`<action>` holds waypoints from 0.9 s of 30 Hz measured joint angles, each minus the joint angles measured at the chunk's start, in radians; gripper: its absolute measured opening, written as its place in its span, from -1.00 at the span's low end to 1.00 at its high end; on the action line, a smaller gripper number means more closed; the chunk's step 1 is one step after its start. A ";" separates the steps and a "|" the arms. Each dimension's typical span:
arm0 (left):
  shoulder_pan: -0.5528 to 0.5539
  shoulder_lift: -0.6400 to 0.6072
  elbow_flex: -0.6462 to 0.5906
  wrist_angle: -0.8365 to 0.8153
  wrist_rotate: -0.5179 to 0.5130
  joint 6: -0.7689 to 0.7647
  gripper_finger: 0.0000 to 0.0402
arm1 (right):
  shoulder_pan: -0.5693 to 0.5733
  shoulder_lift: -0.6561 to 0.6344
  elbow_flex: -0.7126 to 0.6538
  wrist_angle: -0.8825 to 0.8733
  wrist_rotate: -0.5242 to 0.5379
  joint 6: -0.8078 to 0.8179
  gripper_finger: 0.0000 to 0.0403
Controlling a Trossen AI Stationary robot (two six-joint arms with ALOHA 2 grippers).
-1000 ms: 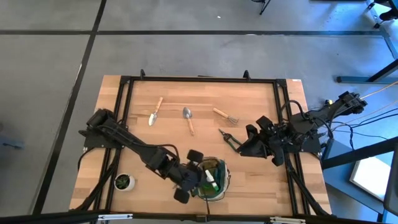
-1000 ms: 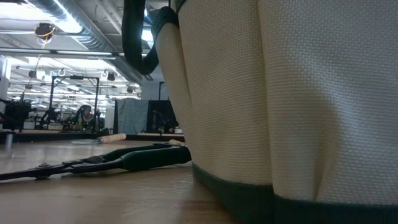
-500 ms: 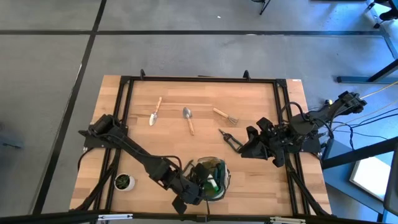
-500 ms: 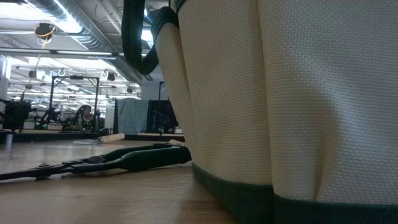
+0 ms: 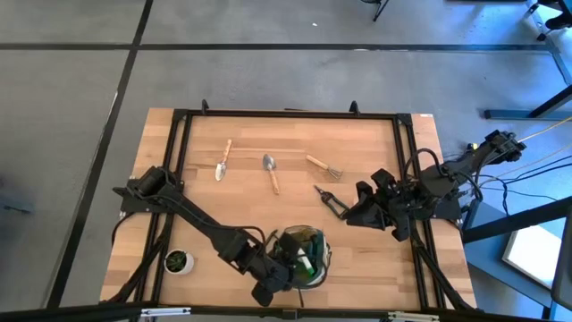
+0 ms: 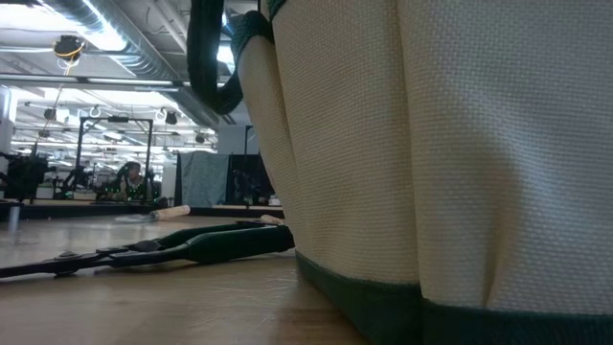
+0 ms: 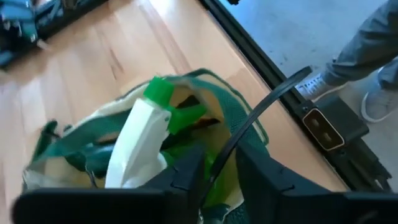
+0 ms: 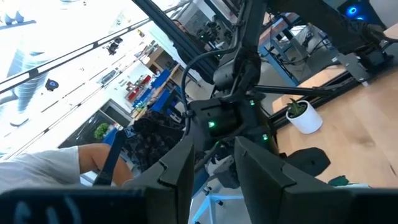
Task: Pick & Place Garden tools in Gardening bag
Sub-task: Put the green shear scissors into the gardening bag
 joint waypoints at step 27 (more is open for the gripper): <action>-0.027 -0.002 0.000 -0.084 -0.078 -0.602 -0.99 | 0.000 0.000 0.000 -0.002 0.029 0.022 -0.42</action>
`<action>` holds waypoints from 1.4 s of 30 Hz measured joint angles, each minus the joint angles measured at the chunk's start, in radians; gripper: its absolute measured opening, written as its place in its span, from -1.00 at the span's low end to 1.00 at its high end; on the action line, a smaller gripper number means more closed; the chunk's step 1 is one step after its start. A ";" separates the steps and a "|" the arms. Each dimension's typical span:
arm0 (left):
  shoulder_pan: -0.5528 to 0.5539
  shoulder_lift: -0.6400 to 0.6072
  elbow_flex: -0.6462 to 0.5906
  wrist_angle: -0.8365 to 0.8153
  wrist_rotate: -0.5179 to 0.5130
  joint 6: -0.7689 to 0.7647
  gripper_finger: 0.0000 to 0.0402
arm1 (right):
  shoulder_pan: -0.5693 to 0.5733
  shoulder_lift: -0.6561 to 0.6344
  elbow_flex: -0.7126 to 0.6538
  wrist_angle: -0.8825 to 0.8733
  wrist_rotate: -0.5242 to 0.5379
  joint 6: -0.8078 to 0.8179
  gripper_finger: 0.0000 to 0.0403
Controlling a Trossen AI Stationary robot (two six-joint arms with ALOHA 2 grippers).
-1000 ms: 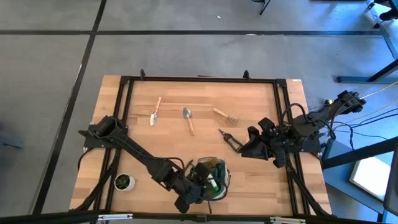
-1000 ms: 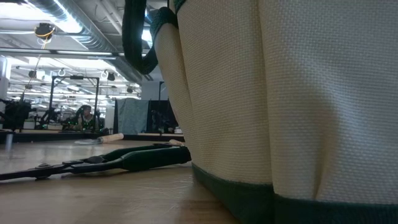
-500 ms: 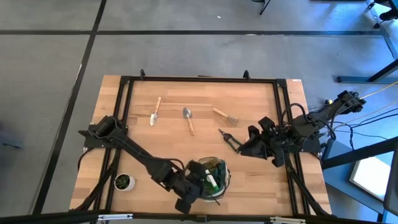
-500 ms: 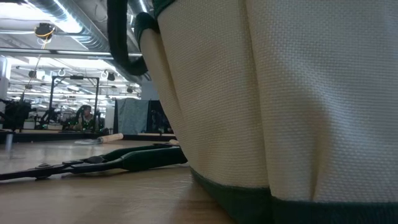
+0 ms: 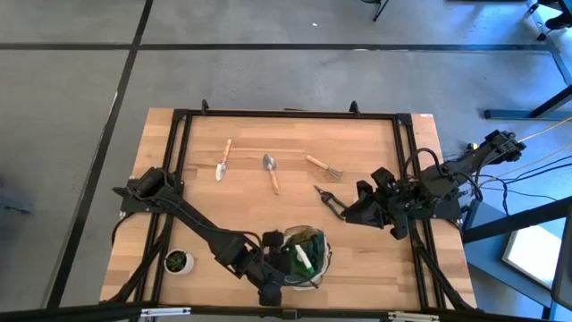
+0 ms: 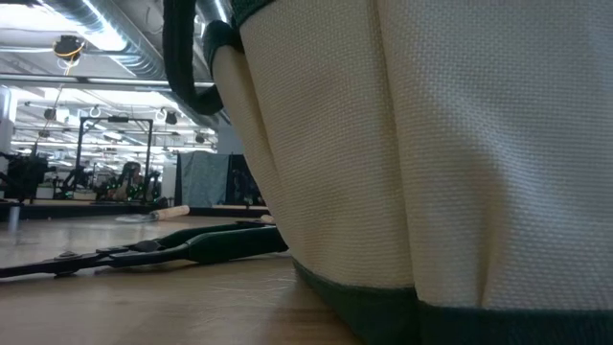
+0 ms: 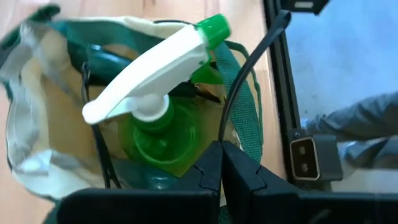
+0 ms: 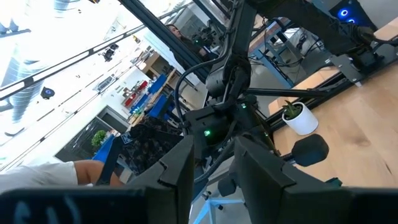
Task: Pick & Place Garden tools in Gardening bag
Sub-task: Put the green shear scissors into the gardening bag
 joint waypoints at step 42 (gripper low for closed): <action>0.116 -0.001 0.000 -0.086 0.342 -0.264 -0.99 | 0.013 0.000 0.000 -0.009 -0.003 0.032 -0.42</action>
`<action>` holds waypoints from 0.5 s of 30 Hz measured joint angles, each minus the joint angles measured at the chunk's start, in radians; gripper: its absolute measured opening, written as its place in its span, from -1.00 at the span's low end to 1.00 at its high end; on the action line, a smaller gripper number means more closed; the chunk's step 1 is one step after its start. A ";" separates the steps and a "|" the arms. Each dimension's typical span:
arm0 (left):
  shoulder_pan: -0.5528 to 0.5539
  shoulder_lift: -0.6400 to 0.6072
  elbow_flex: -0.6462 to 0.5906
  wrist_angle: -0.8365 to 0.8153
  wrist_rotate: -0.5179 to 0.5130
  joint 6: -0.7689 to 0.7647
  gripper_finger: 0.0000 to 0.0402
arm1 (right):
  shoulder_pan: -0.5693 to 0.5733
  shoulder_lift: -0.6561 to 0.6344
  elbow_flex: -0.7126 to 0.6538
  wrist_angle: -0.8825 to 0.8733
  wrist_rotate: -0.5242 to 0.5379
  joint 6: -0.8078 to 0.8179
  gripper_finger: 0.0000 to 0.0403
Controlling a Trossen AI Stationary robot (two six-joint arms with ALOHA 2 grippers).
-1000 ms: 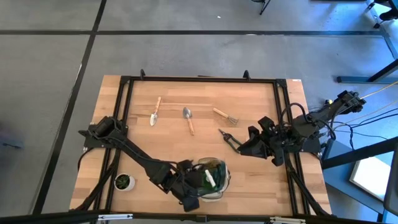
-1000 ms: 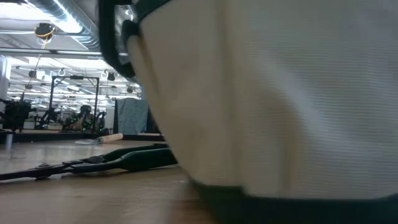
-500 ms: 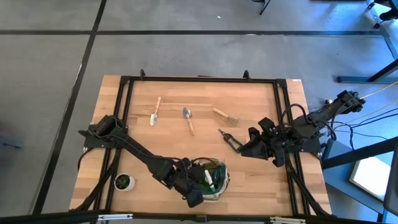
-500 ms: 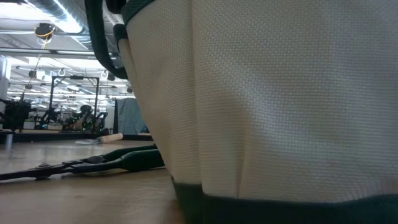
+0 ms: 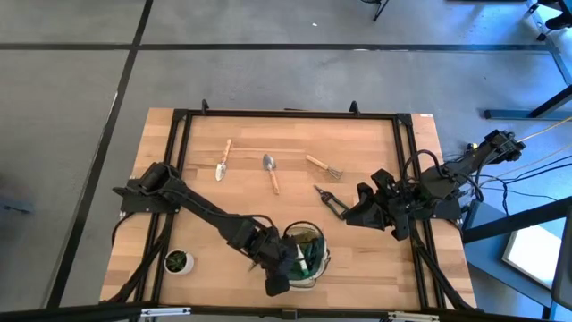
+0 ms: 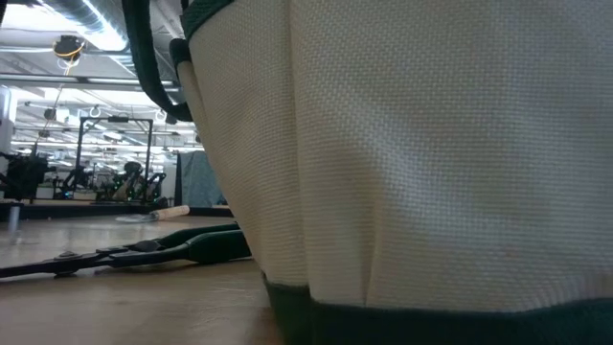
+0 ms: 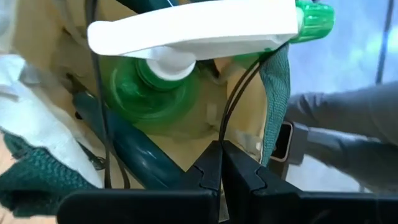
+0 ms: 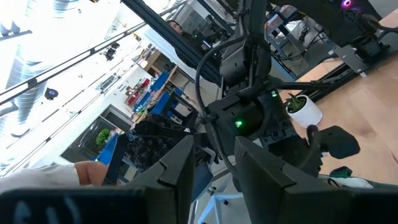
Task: Pick & Place Garden tools in Gardening bag
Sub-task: Put the green shear scissors into the gardening bag
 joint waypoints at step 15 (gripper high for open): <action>0.076 0.000 0.000 -0.105 0.128 0.123 -0.99 | 0.000 0.000 0.000 0.000 0.012 -0.035 -0.42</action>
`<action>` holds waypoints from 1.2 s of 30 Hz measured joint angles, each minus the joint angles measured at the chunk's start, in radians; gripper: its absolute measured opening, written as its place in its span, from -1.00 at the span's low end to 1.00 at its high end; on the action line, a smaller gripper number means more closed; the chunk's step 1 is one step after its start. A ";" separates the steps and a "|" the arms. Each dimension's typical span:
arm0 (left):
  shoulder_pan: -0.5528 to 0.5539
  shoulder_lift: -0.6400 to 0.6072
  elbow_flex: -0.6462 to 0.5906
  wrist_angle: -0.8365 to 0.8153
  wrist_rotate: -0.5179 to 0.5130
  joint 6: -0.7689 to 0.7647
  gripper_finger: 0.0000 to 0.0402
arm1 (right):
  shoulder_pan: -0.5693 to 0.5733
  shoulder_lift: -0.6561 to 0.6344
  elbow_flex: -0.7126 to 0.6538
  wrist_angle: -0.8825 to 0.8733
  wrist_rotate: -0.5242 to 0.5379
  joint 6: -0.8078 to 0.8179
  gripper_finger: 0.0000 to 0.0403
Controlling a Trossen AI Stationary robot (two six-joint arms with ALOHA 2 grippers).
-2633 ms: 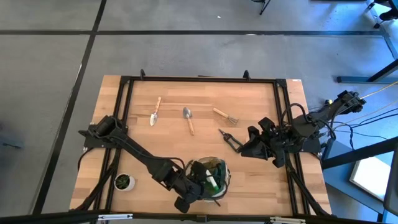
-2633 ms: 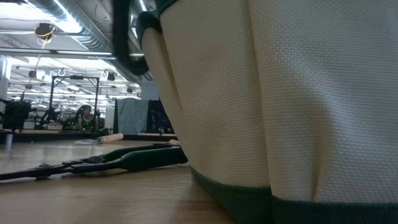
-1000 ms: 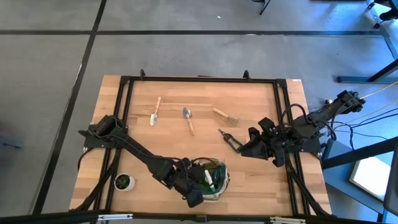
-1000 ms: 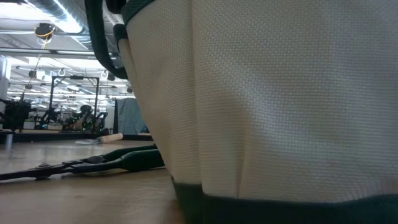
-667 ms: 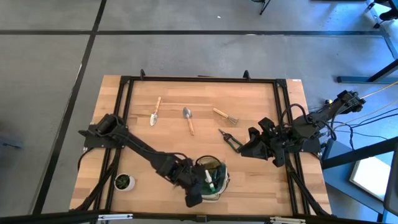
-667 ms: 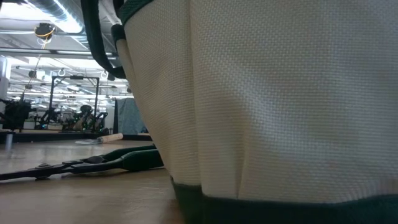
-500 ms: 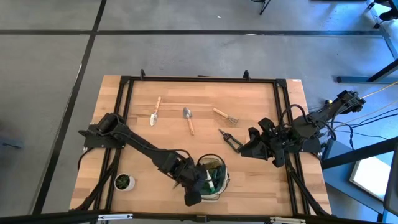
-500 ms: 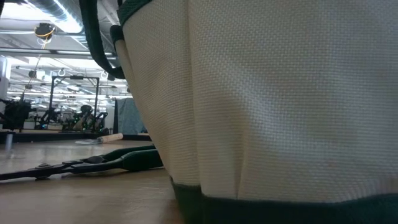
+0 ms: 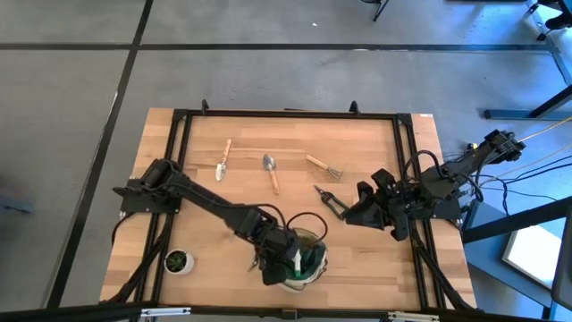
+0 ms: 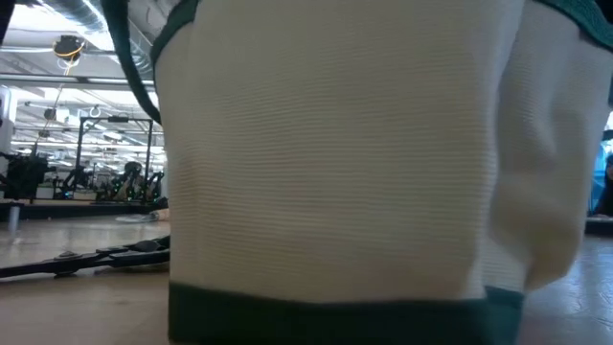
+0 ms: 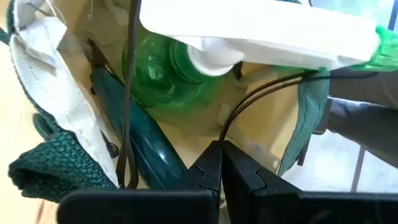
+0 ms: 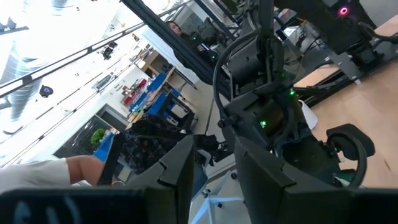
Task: Pick & Place Garden tools in Gardening bag
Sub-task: Put the green shear scissors into the gardening bag, then put the top green fruit pruner into the gardening bag
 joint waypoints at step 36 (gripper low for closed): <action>0.019 -0.005 0.347 -0.359 -0.330 0.107 -0.24 | 0.000 0.000 0.000 -0.019 0.017 -0.018 -0.42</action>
